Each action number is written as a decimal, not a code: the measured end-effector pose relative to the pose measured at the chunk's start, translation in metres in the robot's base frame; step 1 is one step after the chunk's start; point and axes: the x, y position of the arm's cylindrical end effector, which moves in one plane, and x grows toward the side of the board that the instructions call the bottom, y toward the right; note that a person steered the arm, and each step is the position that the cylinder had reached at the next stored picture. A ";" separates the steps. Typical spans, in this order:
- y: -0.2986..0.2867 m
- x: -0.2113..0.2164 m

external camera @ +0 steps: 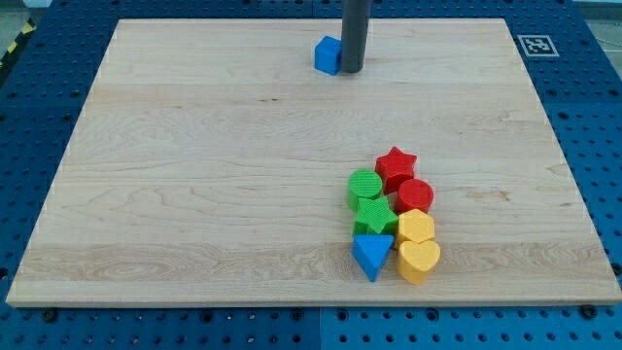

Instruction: Separate the red blocks from the group of blocks

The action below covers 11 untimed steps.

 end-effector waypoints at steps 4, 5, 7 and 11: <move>-0.043 -0.015; -0.043 -0.014; -0.043 0.032; -0.052 0.048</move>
